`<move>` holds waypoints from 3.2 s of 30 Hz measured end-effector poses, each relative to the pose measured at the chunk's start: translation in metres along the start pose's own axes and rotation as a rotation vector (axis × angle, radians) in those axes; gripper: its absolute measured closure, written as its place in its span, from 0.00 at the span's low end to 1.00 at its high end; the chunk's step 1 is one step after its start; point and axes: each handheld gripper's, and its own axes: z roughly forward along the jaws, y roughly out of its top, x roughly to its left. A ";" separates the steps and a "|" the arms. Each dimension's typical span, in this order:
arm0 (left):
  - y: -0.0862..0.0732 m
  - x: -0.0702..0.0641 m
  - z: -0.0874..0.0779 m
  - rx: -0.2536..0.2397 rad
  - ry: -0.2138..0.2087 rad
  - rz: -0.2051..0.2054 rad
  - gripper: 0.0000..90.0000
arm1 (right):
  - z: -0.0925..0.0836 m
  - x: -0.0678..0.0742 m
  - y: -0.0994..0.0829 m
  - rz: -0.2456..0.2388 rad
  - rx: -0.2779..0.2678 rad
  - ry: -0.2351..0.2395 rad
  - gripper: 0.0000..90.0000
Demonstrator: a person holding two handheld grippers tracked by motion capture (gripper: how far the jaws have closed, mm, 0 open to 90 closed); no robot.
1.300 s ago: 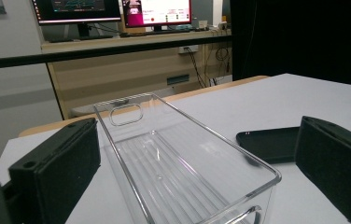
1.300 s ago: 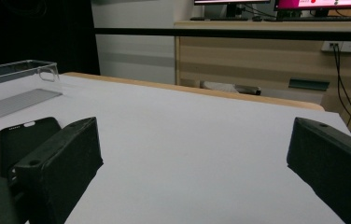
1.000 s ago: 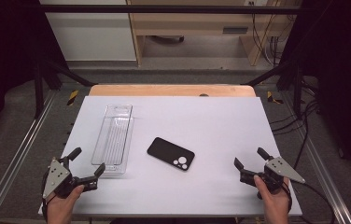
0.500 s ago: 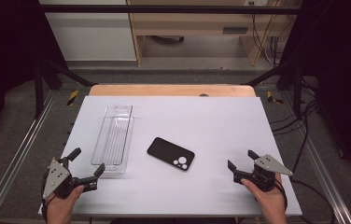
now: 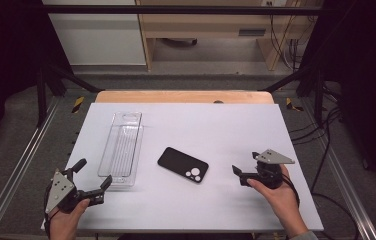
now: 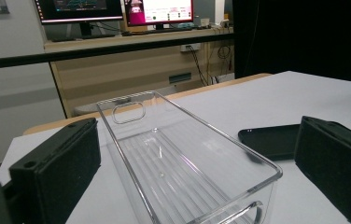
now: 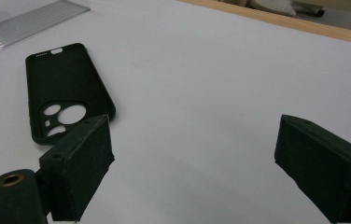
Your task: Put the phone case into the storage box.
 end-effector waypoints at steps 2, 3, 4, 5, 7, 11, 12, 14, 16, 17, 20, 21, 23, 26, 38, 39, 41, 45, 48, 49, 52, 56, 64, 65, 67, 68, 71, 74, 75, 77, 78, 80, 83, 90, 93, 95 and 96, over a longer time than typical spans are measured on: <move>0.000 0.000 0.000 -0.001 0.001 0.000 0.00 | 0.005 0.000 0.006 -0.002 0.044 0.013 0.12; 0.000 0.000 0.000 -0.001 0.000 0.000 0.00 | 0.007 0.001 0.008 -0.014 0.056 0.017 0.12; 0.000 0.000 0.000 0.000 0.000 -0.001 0.00 | 0.009 0.002 0.011 -0.028 0.067 0.022 0.12; 0.000 0.000 0.000 0.000 -0.001 -0.001 0.00 | 0.012 0.003 0.016 -0.052 0.094 0.033 0.13; 0.000 0.000 0.000 0.000 0.000 0.000 0.00 | 0.015 0.003 0.021 -0.061 0.113 0.042 0.13; 0.000 0.000 0.000 0.001 0.001 0.000 0.00 | 0.020 0.003 0.028 -0.077 0.138 0.055 0.14; 0.000 0.000 0.000 0.001 0.001 0.000 0.00 | 0.022 0.004 0.030 -0.088 0.148 0.057 0.14; 0.000 0.000 0.000 0.001 0.001 0.000 0.00 | 0.026 0.005 0.034 -0.087 0.166 0.067 0.14; 0.000 0.000 0.000 0.001 0.001 0.001 0.00 | 0.028 0.006 0.036 -0.092 0.169 0.073 0.13; 0.000 0.000 0.000 0.002 0.000 0.001 0.00 | 0.033 0.008 0.039 -0.097 0.182 0.084 0.13; 0.000 0.000 0.000 0.002 0.000 0.001 0.00 | 0.036 0.011 0.041 -0.102 0.191 0.091 0.14; 0.000 0.000 0.000 0.002 0.000 0.001 0.00 | 0.038 0.012 0.042 -0.105 0.195 0.097 0.14; 0.000 0.000 0.000 0.001 -0.001 0.000 0.00 | 0.043 0.017 0.046 -0.118 0.201 0.105 0.15; 0.000 0.000 0.000 0.000 0.000 -0.001 0.00 | 0.047 0.021 0.050 -0.121 0.201 0.114 0.15; 0.000 0.000 0.000 0.000 -0.001 -0.001 0.00 | 0.063 0.031 0.060 -0.151 0.226 0.130 0.15; 0.000 0.000 0.000 0.000 -0.001 -0.001 0.00 | 0.064 0.031 0.061 -0.150 0.224 0.132 0.15; 0.000 0.000 0.000 0.001 -0.001 -0.001 0.00 | 0.064 0.033 0.062 -0.150 0.224 0.135 0.15; 0.000 0.000 0.000 0.001 -0.002 0.000 0.00 | 0.066 0.034 0.061 -0.157 0.232 0.138 0.16; 0.000 0.000 0.000 0.001 -0.001 -0.001 0.00 | 0.067 0.035 0.061 -0.160 0.234 0.141 0.17; 0.000 0.000 0.000 0.001 -0.002 -0.001 0.00 | 0.067 0.035 0.062 -0.162 0.234 0.143 0.17; 0.000 0.000 0.000 0.002 -0.002 0.000 0.00 | 0.067 0.035 0.063 -0.161 0.233 0.144 0.17; 0.000 0.000 0.000 0.002 -0.002 0.000 0.00 | 0.067 0.036 0.064 -0.163 0.233 0.145 0.17; 0.000 -0.001 0.001 0.003 -0.002 0.000 0.00 | 0.068 0.040 0.066 -0.173 0.234 0.152 0.18; 0.000 -0.001 0.001 0.003 -0.003 0.000 0.00 | 0.068 0.040 0.066 -0.173 0.234 0.152 0.18; 0.000 -0.001 0.000 0.002 -0.002 0.000 0.00 | 0.068 0.040 0.066 -0.174 0.235 0.153 0.18; 0.000 -0.001 0.000 0.002 -0.002 0.000 0.00 | 0.068 0.041 0.066 -0.173 0.236 0.153 0.19; 0.000 0.000 0.000 0.002 -0.002 0.000 0.00 | 0.070 0.043 0.065 -0.179 0.244 0.158 0.20; 0.000 -0.001 0.001 0.004 -0.002 0.001 0.00 | 0.072 0.044 0.065 -0.183 0.252 0.161 0.21; 0.000 -0.001 0.001 0.004 -0.002 0.001 0.00 | 0.073 0.044 0.065 -0.185 0.255 0.162 0.22; 0.000 -0.001 0.001 0.004 -0.002 0.001 0.00 | 0.075 0.045 0.064 -0.188 0.264 0.163 0.22; 0.000 -0.001 0.001 0.004 -0.002 0.001 0.00 | 0.075 0.045 0.064 -0.188 0.264 0.163 0.22; 0.000 0.000 0.001 0.004 -0.002 0.000 0.00 | 0.076 0.046 0.064 -0.189 0.269 0.163 0.23; 0.000 -0.001 0.001 0.005 -0.003 0.001 0.00 | 0.078 0.046 0.063 -0.190 0.277 0.166 0.25; 0.000 -0.001 0.001 0.006 -0.003 0.001 0.00 | 0.084 0.048 0.061 -0.196 0.297 0.174 0.35; 0.000 0.000 0.001 0.006 -0.003 0.001 0.00 | 0.088 0.048 0.060 -0.202 0.304 0.180 0.41; -0.001 -0.001 0.001 0.006 -0.004 -0.001 0.00 | 0.089 0.048 0.059 -0.203 0.309 0.180 0.44; -0.001 -0.001 0.001 0.006 -0.004 0.000 0.00 | 0.090 0.048 0.059 -0.204 0.314 0.176 0.47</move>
